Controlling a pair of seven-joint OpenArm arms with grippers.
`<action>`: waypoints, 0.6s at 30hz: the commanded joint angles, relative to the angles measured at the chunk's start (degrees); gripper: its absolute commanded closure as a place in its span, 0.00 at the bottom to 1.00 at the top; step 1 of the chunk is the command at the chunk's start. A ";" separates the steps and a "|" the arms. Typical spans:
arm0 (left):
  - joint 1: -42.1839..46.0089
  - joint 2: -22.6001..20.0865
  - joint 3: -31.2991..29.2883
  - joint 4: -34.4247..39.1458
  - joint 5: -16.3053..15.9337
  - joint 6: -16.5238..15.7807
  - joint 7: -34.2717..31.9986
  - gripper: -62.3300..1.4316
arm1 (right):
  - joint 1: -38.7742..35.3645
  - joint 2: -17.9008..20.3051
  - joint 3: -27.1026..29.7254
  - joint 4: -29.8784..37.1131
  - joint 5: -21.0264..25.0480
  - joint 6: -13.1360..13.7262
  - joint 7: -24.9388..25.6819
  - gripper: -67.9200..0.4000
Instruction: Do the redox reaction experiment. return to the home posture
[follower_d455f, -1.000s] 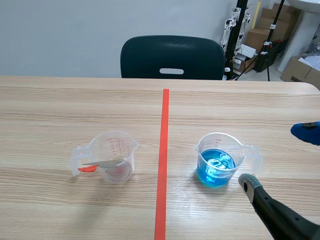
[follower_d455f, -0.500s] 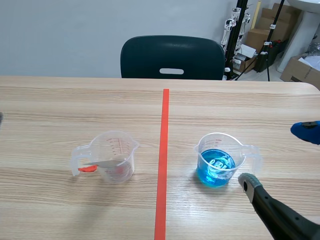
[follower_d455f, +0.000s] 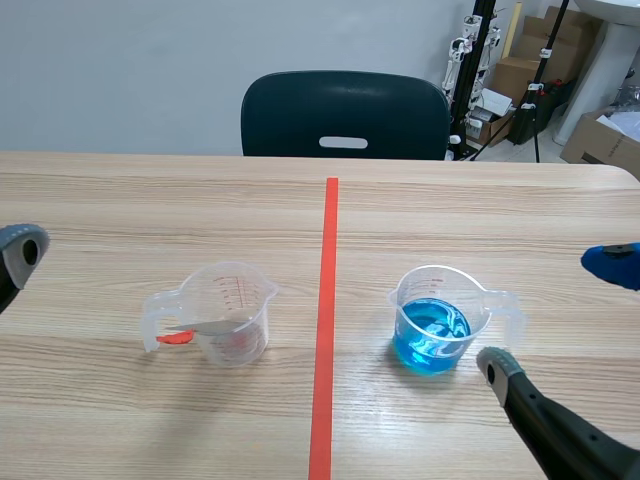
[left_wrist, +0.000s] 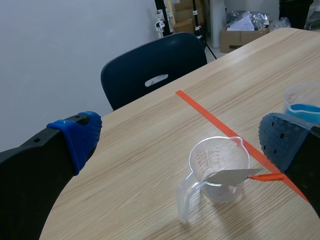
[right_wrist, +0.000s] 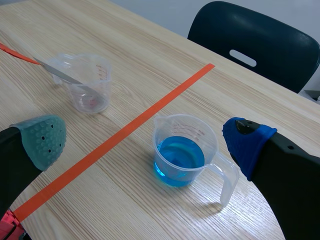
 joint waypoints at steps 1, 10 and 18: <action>0.44 0.00 0.13 0.79 -0.76 0.28 -0.50 0.00 | 0.33 -0.02 0.37 1.07 0.63 0.02 0.66 0.00; 0.46 3.39 0.13 0.79 1.33 -0.04 0.11 0.00 | 0.33 -0.02 0.37 1.07 0.63 0.02 0.68 0.00; 0.79 3.96 0.13 0.79 3.39 -1.18 0.92 0.00 | 0.33 -0.02 0.37 1.07 0.63 0.02 0.66 0.00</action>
